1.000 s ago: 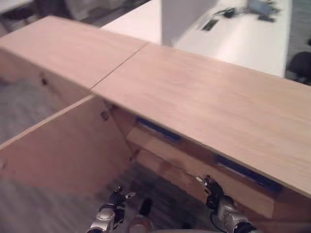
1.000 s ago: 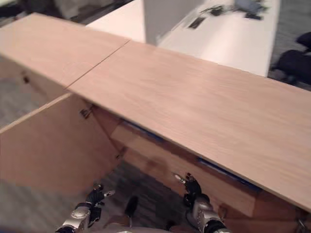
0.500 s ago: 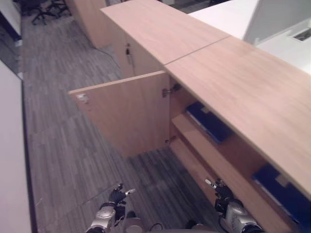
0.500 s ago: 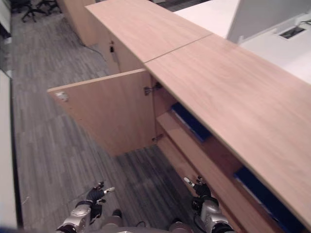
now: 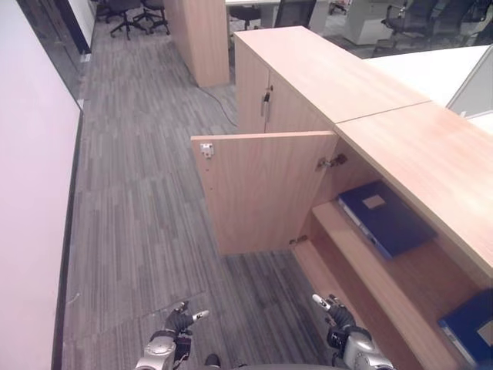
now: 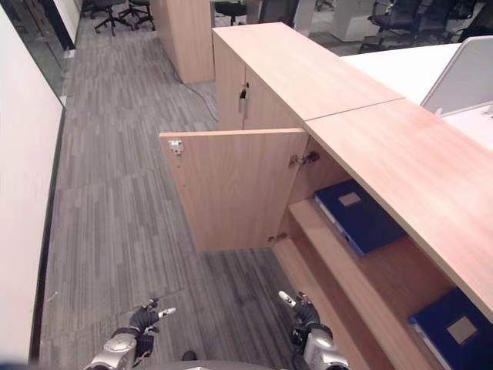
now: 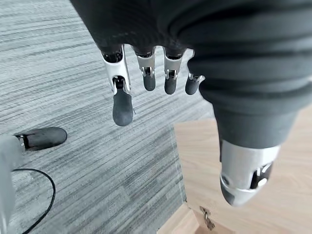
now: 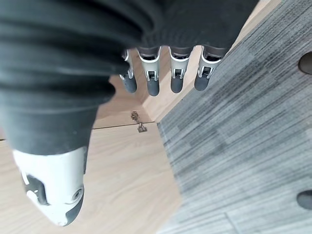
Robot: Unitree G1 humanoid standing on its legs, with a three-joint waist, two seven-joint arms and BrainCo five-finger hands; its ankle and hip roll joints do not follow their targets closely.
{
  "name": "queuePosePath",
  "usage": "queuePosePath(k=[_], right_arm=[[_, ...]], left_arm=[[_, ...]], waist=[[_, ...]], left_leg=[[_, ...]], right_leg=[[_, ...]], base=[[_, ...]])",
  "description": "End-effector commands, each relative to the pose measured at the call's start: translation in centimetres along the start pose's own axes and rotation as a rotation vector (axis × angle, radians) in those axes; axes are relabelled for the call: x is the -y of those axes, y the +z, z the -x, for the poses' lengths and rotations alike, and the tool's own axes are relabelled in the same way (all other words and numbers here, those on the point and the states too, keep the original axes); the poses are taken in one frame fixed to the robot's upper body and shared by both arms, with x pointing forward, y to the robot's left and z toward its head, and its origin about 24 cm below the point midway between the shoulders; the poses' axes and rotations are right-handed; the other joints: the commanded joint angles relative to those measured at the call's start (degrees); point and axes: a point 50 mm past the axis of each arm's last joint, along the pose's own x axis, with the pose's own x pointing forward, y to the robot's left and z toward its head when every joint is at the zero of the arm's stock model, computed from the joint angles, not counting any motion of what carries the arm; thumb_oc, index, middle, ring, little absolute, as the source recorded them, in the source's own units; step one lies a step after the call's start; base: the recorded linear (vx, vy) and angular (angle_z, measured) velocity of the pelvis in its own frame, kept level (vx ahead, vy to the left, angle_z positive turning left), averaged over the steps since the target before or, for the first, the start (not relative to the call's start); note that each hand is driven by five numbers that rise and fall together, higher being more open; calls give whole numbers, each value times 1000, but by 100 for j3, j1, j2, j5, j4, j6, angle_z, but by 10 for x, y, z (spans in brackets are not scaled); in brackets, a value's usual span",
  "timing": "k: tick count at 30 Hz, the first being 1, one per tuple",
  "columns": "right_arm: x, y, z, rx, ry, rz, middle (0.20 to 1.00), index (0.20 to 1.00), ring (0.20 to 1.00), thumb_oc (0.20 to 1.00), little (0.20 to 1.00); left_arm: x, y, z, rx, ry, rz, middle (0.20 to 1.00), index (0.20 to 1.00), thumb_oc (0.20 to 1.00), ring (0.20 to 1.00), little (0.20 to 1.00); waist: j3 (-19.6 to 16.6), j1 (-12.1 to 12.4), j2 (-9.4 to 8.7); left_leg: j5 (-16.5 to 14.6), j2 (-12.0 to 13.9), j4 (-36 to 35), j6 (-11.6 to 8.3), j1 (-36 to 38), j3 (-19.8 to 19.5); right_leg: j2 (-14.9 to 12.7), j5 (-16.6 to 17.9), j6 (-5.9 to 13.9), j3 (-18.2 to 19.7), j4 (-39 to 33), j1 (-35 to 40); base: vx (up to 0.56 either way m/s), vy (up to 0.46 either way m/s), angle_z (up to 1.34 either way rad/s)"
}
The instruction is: Put the empty folder in the office cabinet
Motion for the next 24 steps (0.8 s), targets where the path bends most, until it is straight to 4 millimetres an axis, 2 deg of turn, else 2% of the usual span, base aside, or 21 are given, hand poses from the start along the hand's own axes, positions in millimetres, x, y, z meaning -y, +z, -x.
queuePosePath(k=[1,4,5,7,8,9,11,13,15,16,19,22,23,24], right_arm=[[-7,26,-8,74,17,16,1000,1000,1000,1000,1000],[-10,26,-9,72,22,20,1000,1000,1000,1000,1000],[-11,26,-8,72,26,14,1000,1000,1000,1000,1000],[-8,22,-8,61,18,6,1000,1000,1000,1000,1000],[-7,17,-7,48,18,3,1000,1000,1000,1000,1000],[-7,17,-6,48,18,3,1000,1000,1000,1000,1000],[-6,15,-6,43,14,5,1000,1000,1000,1000,1000],[-5,15,-6,42,7,11,1000,1000,1000,1000,1000],[6,17,-6,41,-27,1,1000,1000,1000,1000,1000],[15,10,-4,21,-57,-14,1000,1000,1000,1000,1000],[25,3,-1,-5,-87,-9,1000,1000,1000,1000,1000],[35,-2,1,-26,-113,2,1000,1000,1000,1000,1000],[35,-2,1,-26,-113,2,1000,1000,1000,1000,1000],[37,-1,1,-21,-122,-3,1000,1000,1000,1000,1000]], left_arm=[[1,35,-10,99,-1,-31,1000,1000,1000,1000,1000],[-3,34,-10,94,6,-46,1000,1000,1000,1000,1000],[-7,33,-9,94,9,-61,1000,1000,1000,1000,1000],[-11,31,-9,90,18,-60,1000,1000,1000,1000,1000],[-11,28,-8,78,23,-56,1000,1000,1000,1000,1000],[-11,27,-8,77,23,-55,1000,1000,1000,1000,1000],[-9,25,-8,69,23,-57,1000,1000,1000,1000,1000],[-6,24,-8,66,15,-56,1000,1000,1000,1000,1000],[-2,27,-9,72,0,-48,1000,1000,1000,1000,1000],[1,24,-8,70,-11,-58,1000,1000,1000,1000,1000],[5,22,-8,66,-18,-55,1000,1000,1000,1000,1000],[9,21,-7,67,-32,-57,1000,1000,1000,1000,1000],[9,21,-7,67,-32,-57,1000,1000,1000,1000,1000],[9,23,-7,73,-32,-56,1000,1000,1000,1000,1000]], waist=[[266,114,-41],[306,142,-84],[400,86,-61],[431,-21,31],[387,-61,77],[387,-61,81],[390,-91,97],[431,-147,132],[576,-374,198],[534,-422,173],[457,-461,213],[387,-511,253],[390,-512,255],[418,-501,271]], left_leg=[[-567,231,318,-163,105,-73],[-590,75,262,-46,98,-69],[-591,0,240,56,121,-154],[-552,-102,161,180,163,-260],[-539,-177,90,267,195,-333],[-547,-171,91,263,201,-333],[-566,-225,42,298,257,-374],[-594,-249,12,306,319,-420],[-701,-314,39,298,521,-601],[-775,-358,51,272,576,-665],[-844,-272,106,169,632,-685],[-905,-31,383,-30,690,-677],[-908,-28,385,-33,694,-677],[-751,25,507,-101,633,-679]], right_leg=[[-346,526,358,444,-129,-216],[-471,559,416,483,100,-329],[-401,517,393,909,458,-471],[78,164,257,1655,749,-674],[472,-34,163,1914,786,-776],[477,-47,159,1914,797,-775],[691,-68,40,1886,580,-808],[819,37,8,1827,401,-1025],[891,252,95,1928,239,-1378],[905,268,47,2016,58,-1229],[944,258,-43,2035,2,-1089],[1071,103,-199,1979,-120,-798],[1074,103,-201,1977,-123,-791],[1096,76,-219,1945,-151,-734]], base=[[-21,191,14],[1,158,13],[28,190,22],[81,261,42],[97,163,51],[114,83,51],[99,1,26],[158,-8,13],[305,-51,5],[328,-171,38],[191,-148,63],[224,-212,19],[116,-138,32],[55,-90,7]])
